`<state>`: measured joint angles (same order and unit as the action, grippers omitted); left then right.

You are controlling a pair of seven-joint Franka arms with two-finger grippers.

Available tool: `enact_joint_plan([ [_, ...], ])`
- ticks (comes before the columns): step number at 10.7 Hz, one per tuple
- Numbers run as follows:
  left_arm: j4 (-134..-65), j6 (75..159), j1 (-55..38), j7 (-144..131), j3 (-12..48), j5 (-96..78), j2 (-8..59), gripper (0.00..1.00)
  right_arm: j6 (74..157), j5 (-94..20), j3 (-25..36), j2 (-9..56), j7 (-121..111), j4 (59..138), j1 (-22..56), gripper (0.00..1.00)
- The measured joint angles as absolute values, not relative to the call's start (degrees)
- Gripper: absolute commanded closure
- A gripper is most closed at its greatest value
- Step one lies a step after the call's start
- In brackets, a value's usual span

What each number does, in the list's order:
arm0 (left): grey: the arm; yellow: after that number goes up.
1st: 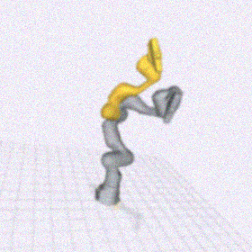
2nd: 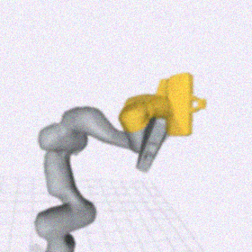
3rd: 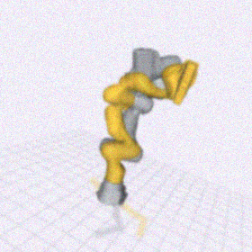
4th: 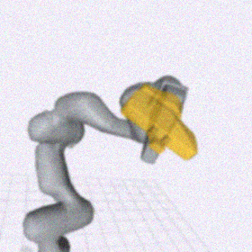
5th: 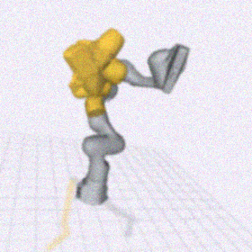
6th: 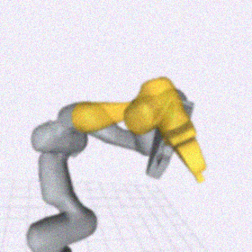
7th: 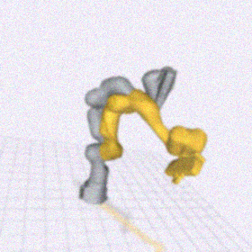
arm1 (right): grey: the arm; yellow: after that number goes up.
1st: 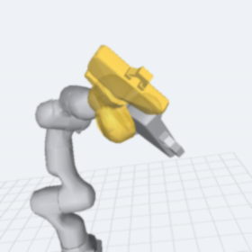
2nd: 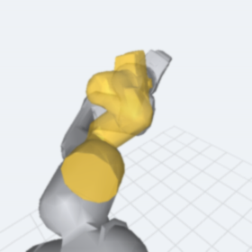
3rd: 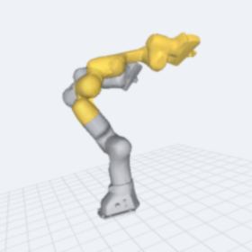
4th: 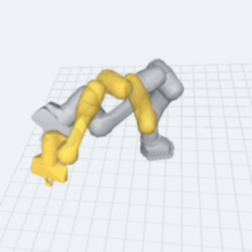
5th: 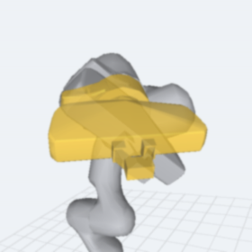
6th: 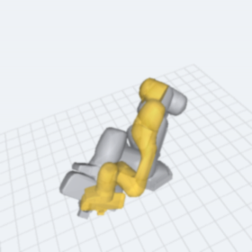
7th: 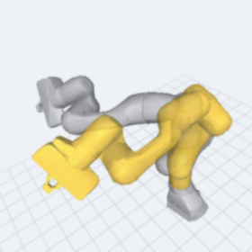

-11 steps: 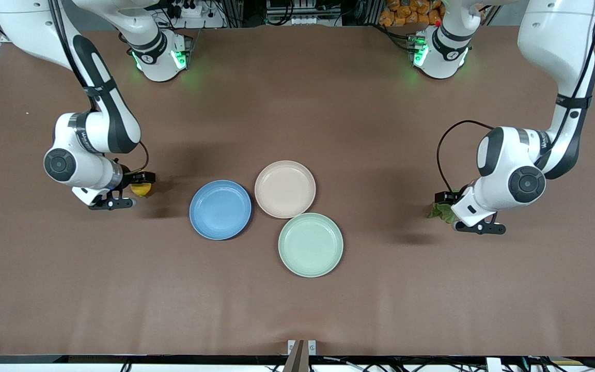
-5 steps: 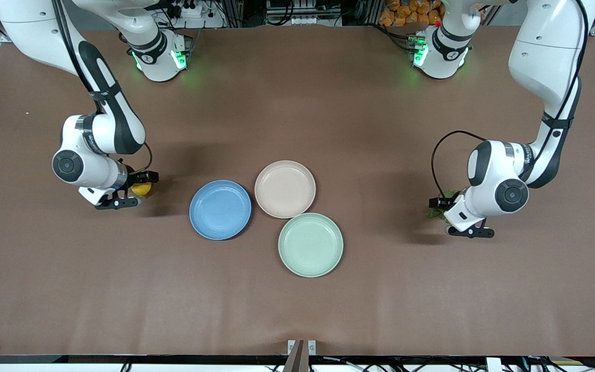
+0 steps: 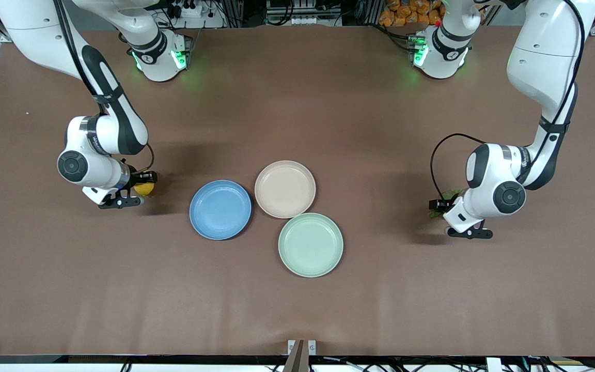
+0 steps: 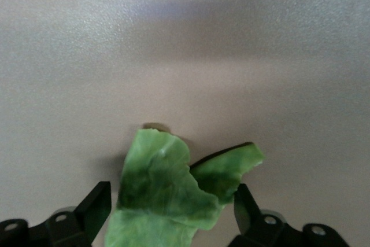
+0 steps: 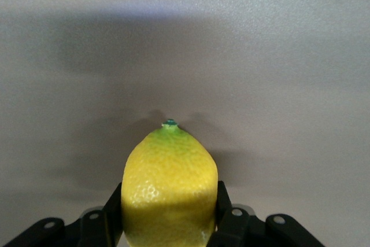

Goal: Place lemon and lettuce in plates
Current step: 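Grasp the lemon with the right gripper while the left gripper grasps the lettuce, then lower the lemon onto the blue plate while the left gripper carries the lettuce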

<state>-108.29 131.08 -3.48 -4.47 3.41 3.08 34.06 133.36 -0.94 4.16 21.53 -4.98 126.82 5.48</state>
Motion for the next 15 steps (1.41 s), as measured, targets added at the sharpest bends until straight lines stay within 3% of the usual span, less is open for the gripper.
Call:
enact_joint_plan([
  [1,-108.3,131.4,-3.5,-4.5,3.4,3.1,34.1,0.96,131.5,-0.9,4.1,21.3,-5.2,125.9,5.5,1.00],
  [2,-108.2,131.5,-3.4,-4.5,3.4,3.1,34.1,1.00,128.5,-0.9,4.1,20.9,-5.3,123.9,5.5,1.00],
  [5,-107.4,131.5,-3.2,-4.6,3.4,3.0,33.5,1.00,116.5,-4.6,4.0,19.7,-5.2,113.0,7.6,1.00],
  [7,-106.7,130.7,-3.2,-4.6,3.6,2.4,31.6,1.00,114.9,-6.0,3.9,19.9,-4.9,107.8,10.5,1.00],
  [11,-102.2,121.5,-6.8,-8.2,5.1,-1.9,25.1,1.00,117.2,-13.3,3.6,26.1,1.7,100.7,18.6,1.00],
  [15,-99.6,121.1,-16.0,-24.3,7.4,-2.1,24.3,1.00,125.7,-15.8,3.5,35.1,9.2,96.1,24.3,1.00],
])
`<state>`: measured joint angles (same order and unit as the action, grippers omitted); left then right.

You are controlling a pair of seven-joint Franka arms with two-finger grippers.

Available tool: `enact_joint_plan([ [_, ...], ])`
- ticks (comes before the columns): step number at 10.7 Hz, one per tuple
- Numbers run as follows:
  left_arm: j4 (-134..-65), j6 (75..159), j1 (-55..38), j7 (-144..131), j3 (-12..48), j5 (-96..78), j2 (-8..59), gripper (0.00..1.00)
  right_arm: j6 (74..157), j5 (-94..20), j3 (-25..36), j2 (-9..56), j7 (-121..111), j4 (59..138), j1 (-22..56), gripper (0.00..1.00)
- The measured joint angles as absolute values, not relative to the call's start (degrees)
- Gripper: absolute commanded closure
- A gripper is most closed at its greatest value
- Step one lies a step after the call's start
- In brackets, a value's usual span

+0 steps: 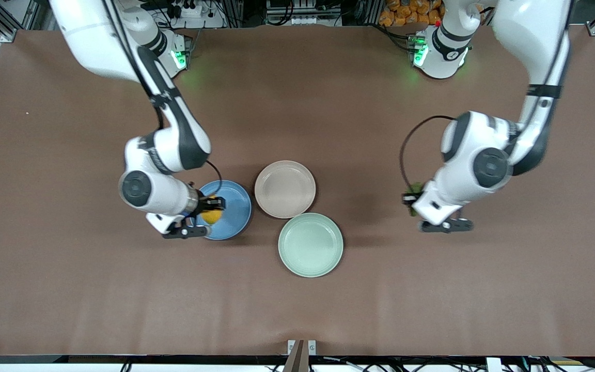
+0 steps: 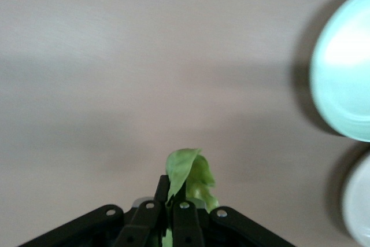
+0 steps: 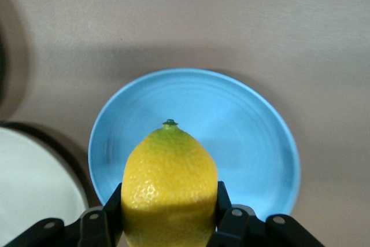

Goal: Place lemon and lettuce in plates
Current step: 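Lower the lemon onto the blue plate while the left gripper carries the lettuce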

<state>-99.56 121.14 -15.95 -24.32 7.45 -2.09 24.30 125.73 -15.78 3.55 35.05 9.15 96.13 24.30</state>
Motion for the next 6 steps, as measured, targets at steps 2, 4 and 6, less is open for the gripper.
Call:
enact_joint_plan([
  [2,-98.4,121.1,-20.7,-30.5,7.5,-2.1,24.7,1.00,126.2,-15.8,3.8,36.6,9.3,95.6,24.3,0.61],
  [4,-98.0,121.4,-21.7,-32.2,8.0,-3.9,25.5,1.00,126.1,-15.8,4.0,36.7,9.3,95.5,24.2,0.07],
  [6,-97.9,122.7,-21.8,-33.2,10.1,-7.0,26.3,1.00,126.0,-15.8,4.1,36.9,9.2,95.5,24.2,0.00],
])
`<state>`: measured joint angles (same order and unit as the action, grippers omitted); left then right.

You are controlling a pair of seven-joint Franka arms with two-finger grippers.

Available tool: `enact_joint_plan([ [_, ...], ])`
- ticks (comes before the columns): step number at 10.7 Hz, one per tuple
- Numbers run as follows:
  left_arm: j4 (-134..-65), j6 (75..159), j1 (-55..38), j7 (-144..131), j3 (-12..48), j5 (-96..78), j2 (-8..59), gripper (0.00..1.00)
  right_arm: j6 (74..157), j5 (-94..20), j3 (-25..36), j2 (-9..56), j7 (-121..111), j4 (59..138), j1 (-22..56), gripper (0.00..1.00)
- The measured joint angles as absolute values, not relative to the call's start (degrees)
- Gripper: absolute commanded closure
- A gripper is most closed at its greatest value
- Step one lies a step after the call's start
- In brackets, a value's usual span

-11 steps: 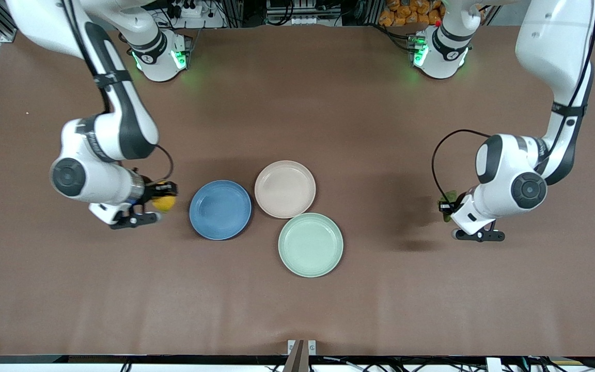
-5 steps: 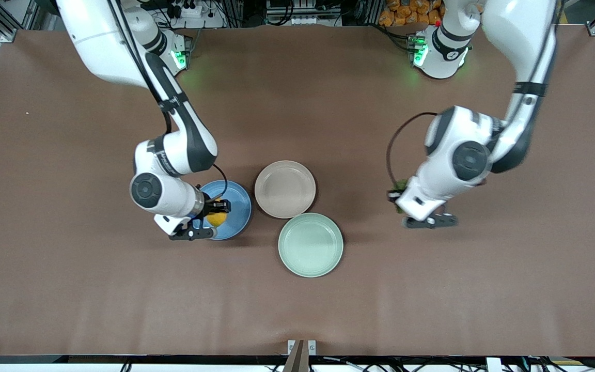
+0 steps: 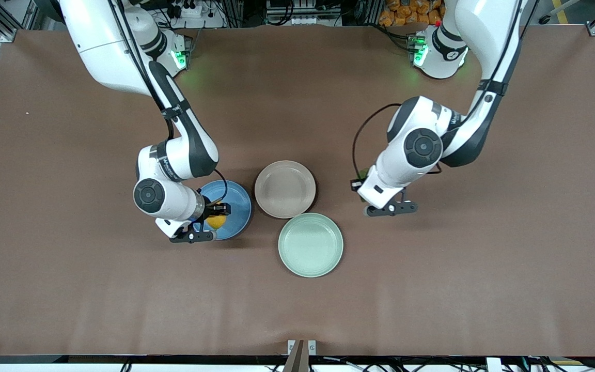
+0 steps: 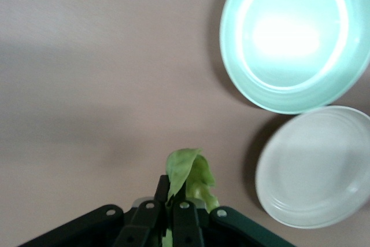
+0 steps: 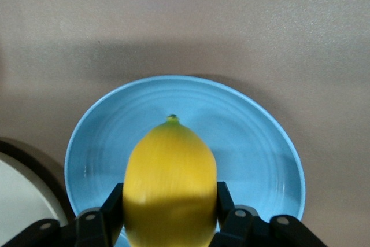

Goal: Place lemon and lettuce in plates
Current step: 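Lower the lemon onto the blue plate while the left gripper carries the lettuce, then release the lemon and withdraw the right gripper while the left lowers the lettuce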

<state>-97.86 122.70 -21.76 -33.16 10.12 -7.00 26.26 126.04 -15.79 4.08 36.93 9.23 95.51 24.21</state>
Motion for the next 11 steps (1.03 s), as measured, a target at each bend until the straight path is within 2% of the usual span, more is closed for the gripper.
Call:
enact_joint_plan([
  [3,-97.3,125.8,-25.8,-36.2,11.7,-7.1,28.1,1.00,124.4,-15.4,4.5,36.3,9.1,94.0,23.9,0.00],
  [5,-94.8,126.3,-30.1,-39.6,11.0,-7.1,30.1,1.00,118.5,-15.3,5.9,34.0,9.1,91.7,22.7,0.00],
  [8,-88.4,126.5,-39.7,-46.1,5.1,-7.1,34.1,1.00,106.9,-14.6,7.2,28.3,7.0,86.3,18.2,0.00],
  [11,-82.8,129.9,-45.5,-50.1,1.6,-7.1,39.2,1.00,100.9,-13.6,11.0,22.5,0.3,84.5,15.1,0.00],
])
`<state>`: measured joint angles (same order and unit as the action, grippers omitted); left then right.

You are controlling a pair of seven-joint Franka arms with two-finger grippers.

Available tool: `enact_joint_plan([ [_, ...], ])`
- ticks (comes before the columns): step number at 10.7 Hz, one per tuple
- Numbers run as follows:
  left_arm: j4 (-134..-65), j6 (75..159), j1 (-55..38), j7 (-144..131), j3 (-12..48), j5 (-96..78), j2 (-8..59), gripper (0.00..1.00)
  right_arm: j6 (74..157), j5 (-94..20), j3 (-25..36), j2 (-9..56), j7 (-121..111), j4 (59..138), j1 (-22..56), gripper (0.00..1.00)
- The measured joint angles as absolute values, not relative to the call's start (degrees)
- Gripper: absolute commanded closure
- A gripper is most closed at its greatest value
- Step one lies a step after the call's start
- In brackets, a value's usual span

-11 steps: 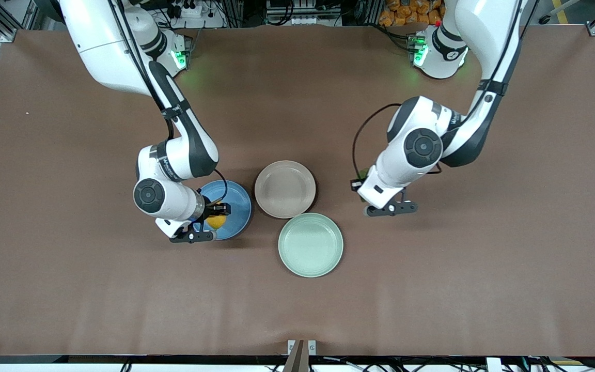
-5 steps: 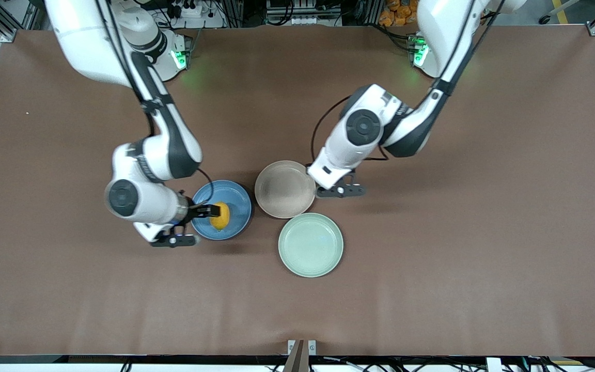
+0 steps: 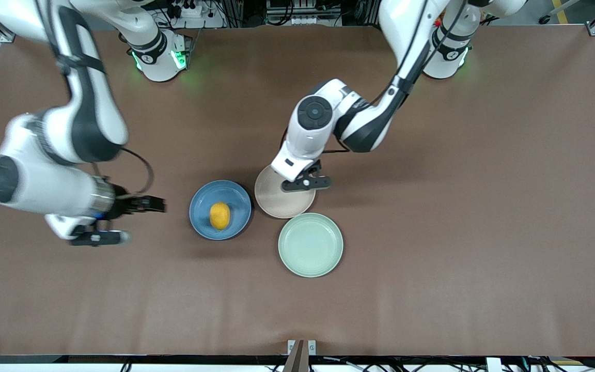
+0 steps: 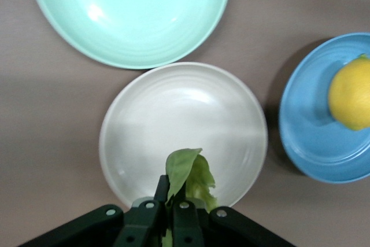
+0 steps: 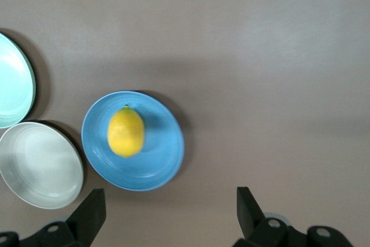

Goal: Place lemon and lettuce in plates
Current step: 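Release the lemon and withdraw the right gripper while the left lowers the lettuce, then open the left gripper over the beige plate, releasing the lettuce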

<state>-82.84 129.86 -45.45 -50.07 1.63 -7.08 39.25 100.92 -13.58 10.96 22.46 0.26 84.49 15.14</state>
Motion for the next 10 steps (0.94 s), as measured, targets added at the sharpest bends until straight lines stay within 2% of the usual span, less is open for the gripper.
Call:
enact_joint_plan([
  [2,-82.4,133.0,-46.7,-50.1,1.6,-7.1,42.6,1.00,96.8,-7.5,12.2,18.2,-1.2,84.2,13.5,0.00],
  [3,-82.3,133.9,-47.5,-50.1,1.6,-7.1,44.1,0.58,94.6,-5.5,12.3,15.5,-1.3,84.0,12.7,0.00],
  [4,-82.2,134.5,-48.0,-50.1,1.6,-7.1,45.0,0.01,91.9,-4.9,12.2,12.4,-1.6,83.7,12.0,0.00],
  [7,-80.8,134.8,-47.9,-49.4,1.1,-5.9,45.2,0.00,85.7,-1.5,10.3,4.4,-1.9,83.8,10.9,0.00],
  [10,-79.1,132.0,-44.4,-44.3,0.3,-5.7,41.8,0.00,84.6,-0.5,4.3,2.2,-1.9,84.2,6.5,0.00],
])
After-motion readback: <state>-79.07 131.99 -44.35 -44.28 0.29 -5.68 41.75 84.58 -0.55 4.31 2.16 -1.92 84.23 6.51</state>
